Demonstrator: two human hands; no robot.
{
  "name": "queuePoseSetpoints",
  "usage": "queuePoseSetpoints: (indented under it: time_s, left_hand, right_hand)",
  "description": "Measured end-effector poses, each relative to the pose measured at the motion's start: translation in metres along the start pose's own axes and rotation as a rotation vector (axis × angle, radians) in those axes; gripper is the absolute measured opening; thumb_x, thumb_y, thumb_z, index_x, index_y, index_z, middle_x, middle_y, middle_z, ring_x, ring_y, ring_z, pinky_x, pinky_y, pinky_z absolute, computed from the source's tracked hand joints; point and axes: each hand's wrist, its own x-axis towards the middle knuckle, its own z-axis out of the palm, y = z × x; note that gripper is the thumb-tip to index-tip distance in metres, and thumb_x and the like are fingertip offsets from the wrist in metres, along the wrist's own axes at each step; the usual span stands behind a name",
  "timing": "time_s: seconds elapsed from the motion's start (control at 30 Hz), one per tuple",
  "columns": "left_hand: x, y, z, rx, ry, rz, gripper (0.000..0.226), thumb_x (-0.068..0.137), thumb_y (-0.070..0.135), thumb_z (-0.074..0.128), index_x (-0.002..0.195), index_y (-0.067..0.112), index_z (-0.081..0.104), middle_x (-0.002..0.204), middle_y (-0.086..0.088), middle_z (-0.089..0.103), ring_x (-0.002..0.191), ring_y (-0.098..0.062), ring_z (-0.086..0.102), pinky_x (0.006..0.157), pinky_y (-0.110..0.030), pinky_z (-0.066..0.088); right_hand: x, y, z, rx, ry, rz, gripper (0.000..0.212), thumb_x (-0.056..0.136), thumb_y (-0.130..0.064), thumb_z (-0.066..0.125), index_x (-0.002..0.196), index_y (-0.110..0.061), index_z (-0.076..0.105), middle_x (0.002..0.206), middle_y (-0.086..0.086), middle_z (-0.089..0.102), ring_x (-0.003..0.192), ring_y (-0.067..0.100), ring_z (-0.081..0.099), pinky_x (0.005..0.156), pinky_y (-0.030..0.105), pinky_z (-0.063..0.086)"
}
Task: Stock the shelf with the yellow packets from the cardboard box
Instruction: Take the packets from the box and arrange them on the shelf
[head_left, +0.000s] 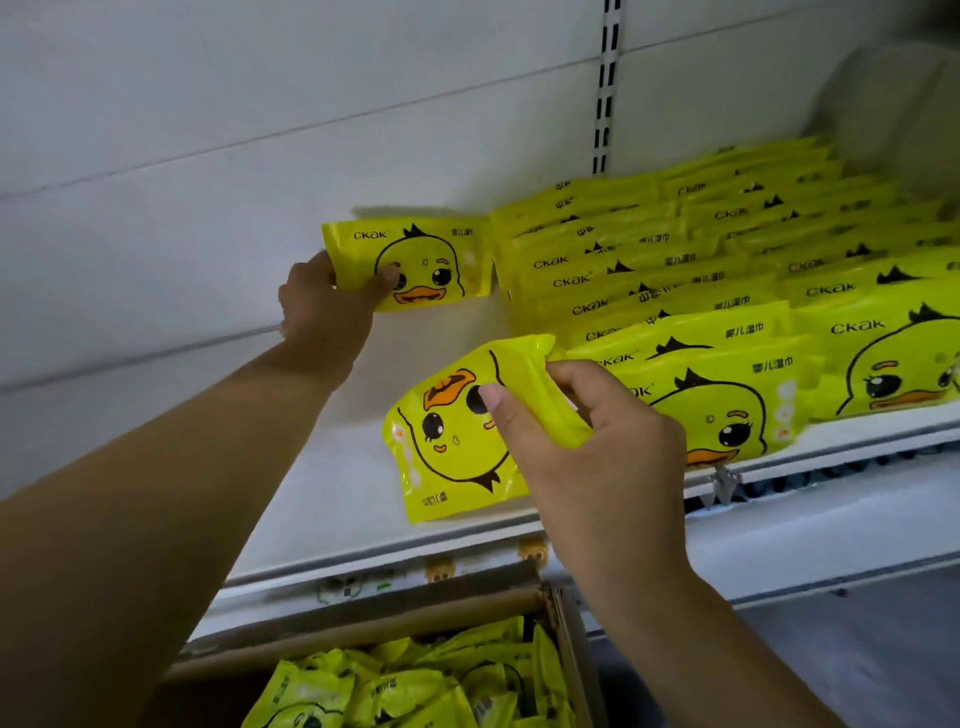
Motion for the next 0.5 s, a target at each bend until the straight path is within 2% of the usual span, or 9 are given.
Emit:
queuePoseSetpoints:
  time_s: [0.07,0.1,0.17,0.2,0.3,0.43,0.5]
  left_hand:
    - [0.009,-0.009,0.006,0.056,0.032,0.005,0.067,0.053,0.078,0.078,0.1,0.031,0.075,0.094,0.005,0.075,0.099,-0.028,0.07,0.09,-0.051,0.057]
    - [0.009,-0.008,0.009,0.064,0.033,-0.008,0.066,0.054,0.077,0.078,0.099,0.03,0.076,0.091,0.005,0.075,0.096,-0.029,0.071,0.087,-0.05,0.058]
    - [0.004,-0.002,0.011,0.081,0.031,-0.04,0.051,0.068,0.063,0.083,0.098,0.023,0.075,0.087,0.004,0.073,0.086,-0.026,0.07,0.074,-0.037,0.055]
    - [0.006,-0.003,0.012,0.096,0.033,-0.039,0.045,0.074,0.055,0.084,0.099,0.02,0.074,0.087,0.003,0.071,0.084,-0.025,0.068,0.067,-0.031,0.049]
    - [0.008,-0.005,0.016,0.089,0.058,-0.09,0.049,0.08,0.045,0.085,0.11,0.011,0.068,0.094,-0.001,0.065,0.086,-0.022,0.061,0.056,-0.025,0.04]
    - [-0.002,-0.005,0.007,-0.002,0.066,-0.159,0.067,0.079,0.047,0.086,0.128,0.012,0.056,0.103,0.002,0.061,0.098,-0.021,0.061,0.074,-0.033,0.049]
    - [-0.015,-0.003,-0.003,-0.029,0.075,-0.185,0.071,0.08,0.048,0.084,0.133,0.013,0.053,0.112,0.0,0.061,0.102,-0.02,0.06,0.078,-0.033,0.048]
  right_hand:
    - [0.001,0.001,0.002,-0.023,-0.013,-0.002,0.027,0.081,-0.051,0.077,0.086,-0.025,0.072,0.057,-0.009,0.061,0.053,0.01,0.054,0.047,0.022,0.04]
    - [0.002,0.001,0.003,-0.03,-0.018,-0.001,0.027,0.081,-0.051,0.076,0.086,-0.024,0.072,0.057,-0.008,0.06,0.053,0.01,0.053,0.046,0.021,0.039]
    - [0.003,0.003,0.002,-0.032,-0.023,0.001,0.026,0.082,-0.049,0.077,0.085,-0.024,0.072,0.056,-0.008,0.06,0.052,0.01,0.052,0.046,0.018,0.036]
    - [0.004,0.003,0.002,-0.03,-0.027,0.001,0.025,0.082,-0.049,0.077,0.084,-0.024,0.072,0.056,-0.009,0.059,0.051,0.009,0.052,0.046,0.016,0.036]
    - [0.004,0.004,0.002,-0.033,-0.04,-0.003,0.027,0.082,-0.05,0.075,0.084,-0.024,0.071,0.058,-0.008,0.061,0.052,0.011,0.053,0.046,0.022,0.039]
    - [0.004,0.001,0.001,-0.038,-0.039,0.004,0.028,0.082,-0.051,0.076,0.083,-0.025,0.069,0.062,-0.006,0.061,0.057,0.013,0.054,0.053,0.031,0.043]
    - [0.004,-0.003,0.001,0.0,-0.034,0.024,0.021,0.081,-0.046,0.079,0.077,-0.035,0.062,0.068,-0.015,0.064,0.066,0.001,0.057,0.057,0.019,0.044]
